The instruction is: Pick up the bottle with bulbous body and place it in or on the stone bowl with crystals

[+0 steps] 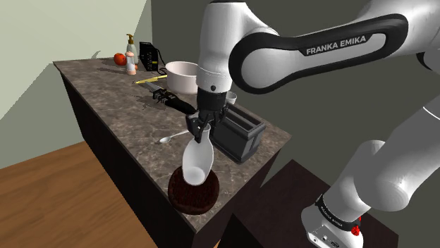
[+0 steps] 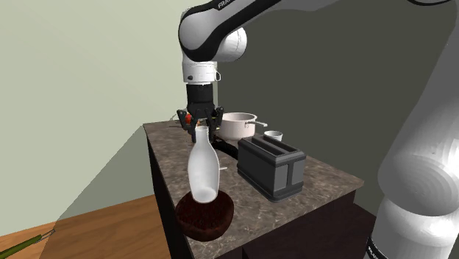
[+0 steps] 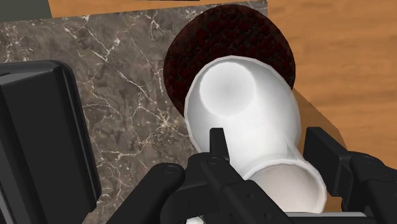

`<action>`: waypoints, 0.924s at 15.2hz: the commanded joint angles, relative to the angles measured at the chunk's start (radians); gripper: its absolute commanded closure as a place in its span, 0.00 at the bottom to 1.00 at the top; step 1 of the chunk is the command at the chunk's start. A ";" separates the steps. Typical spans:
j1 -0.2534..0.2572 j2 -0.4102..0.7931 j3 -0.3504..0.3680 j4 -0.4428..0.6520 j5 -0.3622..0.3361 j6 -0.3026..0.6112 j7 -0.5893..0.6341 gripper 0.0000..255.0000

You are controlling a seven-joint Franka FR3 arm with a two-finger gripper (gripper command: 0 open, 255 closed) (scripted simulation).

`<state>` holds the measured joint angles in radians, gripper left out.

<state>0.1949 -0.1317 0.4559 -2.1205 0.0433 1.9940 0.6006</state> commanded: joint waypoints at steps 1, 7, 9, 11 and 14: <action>0.000 0.007 0.001 -0.020 -0.003 0.027 0.002 1.00; 0.000 0.007 0.001 -0.020 -0.003 0.027 0.002 1.00; 0.000 0.007 0.001 -0.020 -0.003 0.027 0.002 1.00; 0.000 0.007 0.001 -0.020 -0.003 0.027 0.002 0.00; 0.000 0.007 0.001 -0.020 -0.003 0.027 0.002 0.00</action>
<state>0.1948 -0.1251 0.4570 -2.1405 0.0407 2.0211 0.6022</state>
